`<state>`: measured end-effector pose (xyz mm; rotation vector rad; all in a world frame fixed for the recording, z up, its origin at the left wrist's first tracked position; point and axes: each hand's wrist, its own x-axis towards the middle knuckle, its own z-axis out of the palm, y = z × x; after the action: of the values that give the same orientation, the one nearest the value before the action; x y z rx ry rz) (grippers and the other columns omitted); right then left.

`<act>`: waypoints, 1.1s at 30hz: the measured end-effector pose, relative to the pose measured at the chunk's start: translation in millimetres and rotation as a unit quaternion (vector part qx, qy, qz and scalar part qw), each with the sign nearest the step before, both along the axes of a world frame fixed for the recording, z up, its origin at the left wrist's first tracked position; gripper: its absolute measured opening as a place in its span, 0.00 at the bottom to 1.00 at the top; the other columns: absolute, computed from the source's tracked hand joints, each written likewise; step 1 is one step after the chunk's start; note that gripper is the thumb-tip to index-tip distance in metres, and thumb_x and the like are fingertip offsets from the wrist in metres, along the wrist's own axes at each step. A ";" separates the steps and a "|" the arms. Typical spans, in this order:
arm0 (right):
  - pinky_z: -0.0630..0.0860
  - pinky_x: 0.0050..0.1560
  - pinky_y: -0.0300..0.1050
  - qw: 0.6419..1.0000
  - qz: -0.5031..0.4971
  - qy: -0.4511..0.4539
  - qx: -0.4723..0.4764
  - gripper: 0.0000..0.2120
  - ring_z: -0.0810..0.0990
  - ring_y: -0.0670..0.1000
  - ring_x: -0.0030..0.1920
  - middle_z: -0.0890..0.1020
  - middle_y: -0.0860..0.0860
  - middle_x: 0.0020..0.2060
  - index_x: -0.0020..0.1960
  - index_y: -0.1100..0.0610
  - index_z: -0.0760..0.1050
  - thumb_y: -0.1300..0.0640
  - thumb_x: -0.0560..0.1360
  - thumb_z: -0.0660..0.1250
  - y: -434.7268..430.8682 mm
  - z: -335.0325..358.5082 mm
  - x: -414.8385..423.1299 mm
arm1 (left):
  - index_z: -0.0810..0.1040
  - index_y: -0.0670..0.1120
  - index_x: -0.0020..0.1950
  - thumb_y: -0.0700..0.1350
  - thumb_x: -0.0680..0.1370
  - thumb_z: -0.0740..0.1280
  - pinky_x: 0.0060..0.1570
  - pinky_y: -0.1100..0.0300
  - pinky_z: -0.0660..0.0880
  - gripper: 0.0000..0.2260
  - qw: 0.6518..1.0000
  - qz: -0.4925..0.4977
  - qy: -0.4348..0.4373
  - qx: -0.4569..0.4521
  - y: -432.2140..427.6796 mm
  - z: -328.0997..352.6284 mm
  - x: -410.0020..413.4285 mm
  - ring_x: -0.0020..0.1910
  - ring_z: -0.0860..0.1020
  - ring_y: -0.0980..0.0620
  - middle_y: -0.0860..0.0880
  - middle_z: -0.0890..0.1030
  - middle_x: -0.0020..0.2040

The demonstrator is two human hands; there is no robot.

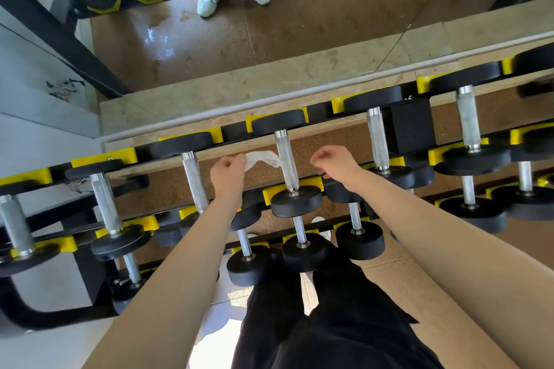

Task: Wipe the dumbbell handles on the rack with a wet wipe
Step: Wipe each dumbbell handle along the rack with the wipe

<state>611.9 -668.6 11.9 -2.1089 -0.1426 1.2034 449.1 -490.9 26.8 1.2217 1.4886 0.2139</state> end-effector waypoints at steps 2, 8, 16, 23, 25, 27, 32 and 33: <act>0.82 0.49 0.44 0.994 -0.072 0.079 0.036 0.04 0.83 0.53 0.52 0.82 0.54 0.55 0.53 0.54 0.79 0.60 0.79 0.67 9.6 0.3 -1.6 | 0.74 0.46 0.37 0.43 0.75 0.69 0.47 0.52 0.73 0.08 0.997 0.045 -0.038 -0.053 -3.6 -4.7 10.6 0.43 0.74 0.48 0.47 0.75 0.39; 0.79 0.58 0.55 0.930 -0.228 0.265 0.112 0.15 0.79 0.60 0.61 0.77 0.55 0.62 0.68 0.55 0.71 0.58 0.81 0.64 34.2 -4.1 -1.6 | 0.76 0.37 0.52 0.34 0.79 0.64 0.42 0.59 0.81 0.04 0.966 0.058 -0.149 -0.204 -22.3 -10.3 49.2 0.43 0.81 0.48 0.43 0.80 0.43; 0.83 0.42 0.47 0.928 -0.280 0.222 0.102 0.08 0.81 0.59 0.53 0.80 0.59 0.49 0.47 0.61 0.80 0.72 0.75 0.68 47.6 -13.9 -2.4 | 0.78 0.39 0.49 0.34 0.81 0.63 0.39 0.58 0.81 0.05 0.953 0.046 -0.176 -0.241 -21.3 -19.5 58.7 0.42 0.84 0.47 0.43 0.85 0.42; 0.79 0.43 0.43 0.903 -0.304 0.262 0.154 0.16 0.79 0.54 0.43 0.81 0.60 0.45 0.60 0.63 0.79 0.74 0.75 0.65 67.7 -13.8 1.1 | 0.76 0.40 0.59 0.41 0.83 0.65 0.57 0.51 0.81 0.07 0.933 0.151 -0.202 -0.256 -6.6 -25.3 48.3 0.52 0.85 0.44 0.40 0.84 0.55; 0.75 0.41 0.40 0.865 -0.374 0.293 0.164 0.10 0.75 0.49 0.37 0.77 0.55 0.39 0.57 0.60 0.80 0.67 0.77 0.69 66.4 -7.4 4.6 | 0.77 0.41 0.60 0.43 0.83 0.65 0.53 0.52 0.82 0.08 0.935 0.129 -0.188 -0.270 -13.8 -22.9 60.1 0.48 0.85 0.46 0.43 0.85 0.51; 0.74 0.45 0.40 0.818 -0.448 0.317 0.174 0.03 0.74 0.47 0.37 0.76 0.52 0.36 0.50 0.59 0.79 0.63 0.77 0.71 58.9 -3.9 10.3 | 0.78 0.43 0.58 0.42 0.83 0.65 0.38 0.58 0.80 0.06 0.942 0.098 -0.171 -0.273 -20.3 -19.0 71.6 0.39 0.81 0.50 0.46 0.82 0.44; 0.76 0.50 0.40 0.826 -0.403 0.327 0.222 0.07 0.80 0.49 0.45 0.82 0.53 0.44 0.52 0.58 0.79 0.67 0.79 0.65 58.8 -5.0 -3.1 | 0.77 0.44 0.53 0.42 0.83 0.64 0.45 0.57 0.81 0.03 0.942 0.121 -0.190 -0.250 -12.5 -16.1 60.2 0.44 0.84 0.50 0.46 0.84 0.47; 0.77 0.48 0.40 0.845 -0.364 0.321 0.223 0.10 0.81 0.49 0.45 0.83 0.54 0.44 0.53 0.59 0.78 0.69 0.80 0.62 63.2 -6.0 -6.9 | 0.76 0.44 0.52 0.42 0.83 0.64 0.45 0.58 0.81 0.03 0.942 0.132 -0.196 -0.238 -8.9 -16.8 51.4 0.47 0.84 0.49 0.45 0.85 0.49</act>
<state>605.0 -605.4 5.9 -1.0870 0.5824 1.1633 500.4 -499.8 10.0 0.5492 1.2494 0.2413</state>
